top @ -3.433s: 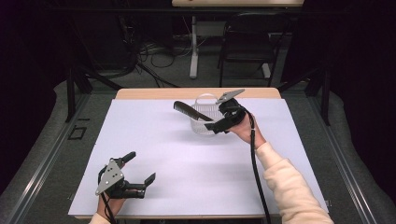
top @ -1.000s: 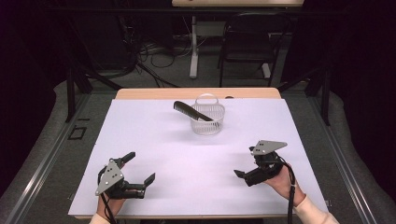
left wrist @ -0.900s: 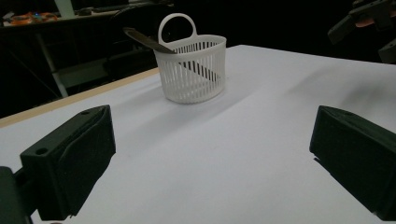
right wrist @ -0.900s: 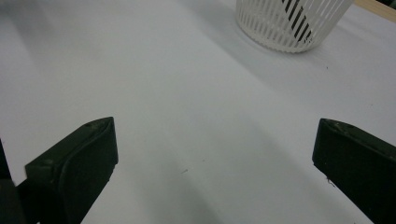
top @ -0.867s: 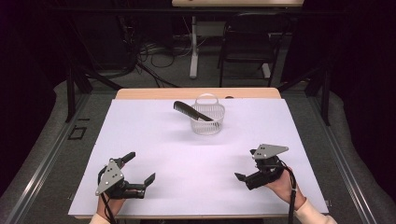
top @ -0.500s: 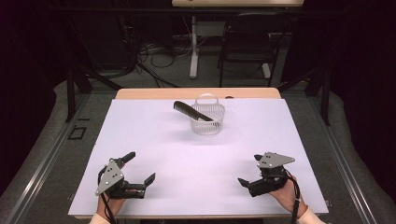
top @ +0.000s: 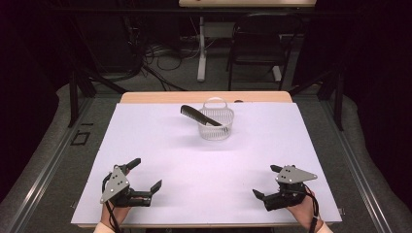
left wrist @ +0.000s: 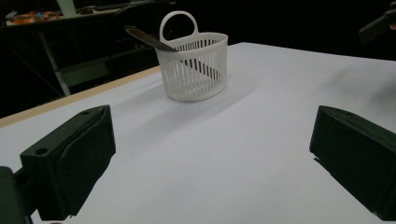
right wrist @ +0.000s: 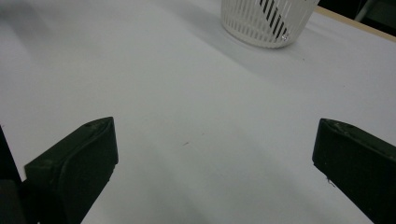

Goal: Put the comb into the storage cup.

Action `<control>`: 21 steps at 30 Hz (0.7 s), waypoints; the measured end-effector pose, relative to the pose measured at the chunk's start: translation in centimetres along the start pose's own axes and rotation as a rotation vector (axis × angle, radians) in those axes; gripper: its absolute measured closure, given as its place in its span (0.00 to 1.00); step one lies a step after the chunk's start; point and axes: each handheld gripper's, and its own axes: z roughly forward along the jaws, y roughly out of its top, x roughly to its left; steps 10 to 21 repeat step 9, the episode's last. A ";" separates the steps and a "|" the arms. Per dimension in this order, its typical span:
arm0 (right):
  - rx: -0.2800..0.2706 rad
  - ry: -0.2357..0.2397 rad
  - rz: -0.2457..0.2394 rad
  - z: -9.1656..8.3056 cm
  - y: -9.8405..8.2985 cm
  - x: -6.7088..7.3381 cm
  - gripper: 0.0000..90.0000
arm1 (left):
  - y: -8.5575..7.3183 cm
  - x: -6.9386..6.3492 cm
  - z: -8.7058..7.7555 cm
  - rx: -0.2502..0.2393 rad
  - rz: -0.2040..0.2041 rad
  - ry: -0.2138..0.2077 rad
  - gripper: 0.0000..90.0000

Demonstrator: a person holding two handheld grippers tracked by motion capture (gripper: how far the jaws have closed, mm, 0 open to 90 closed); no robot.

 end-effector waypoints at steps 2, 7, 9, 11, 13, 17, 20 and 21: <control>-0.006 -0.003 -0.001 -0.1 -0.1 0.1 0.00 | 0.0 0.1 0.0 -0.001 -0.003 0.001 0.00; -0.007 -0.007 -0.001 -0.2 -0.3 0.1 0.00 | 0.0 0.1 0.1 0.005 0.000 0.001 0.00; -0.005 -0.005 0.001 -0.3 -0.4 0.1 0.00 | -0.1 0.1 0.1 0.008 -0.004 0.002 0.00; -0.005 -0.005 0.001 -0.3 -0.4 0.1 0.00 | -0.1 0.1 0.1 0.008 -0.004 0.002 0.00; -0.005 -0.005 0.001 -0.3 -0.4 0.1 0.00 | -0.1 0.1 0.1 0.008 -0.004 0.002 0.00; -0.005 -0.005 0.001 -0.3 -0.4 0.1 0.00 | -0.1 0.1 0.1 0.008 -0.004 0.002 0.00; -0.005 -0.005 0.001 -0.3 -0.4 0.1 0.00 | -0.1 0.1 0.1 0.008 -0.004 0.002 0.00; -0.005 -0.005 0.001 -0.3 -0.4 0.1 0.00 | -0.1 0.1 0.1 0.008 -0.004 0.002 0.00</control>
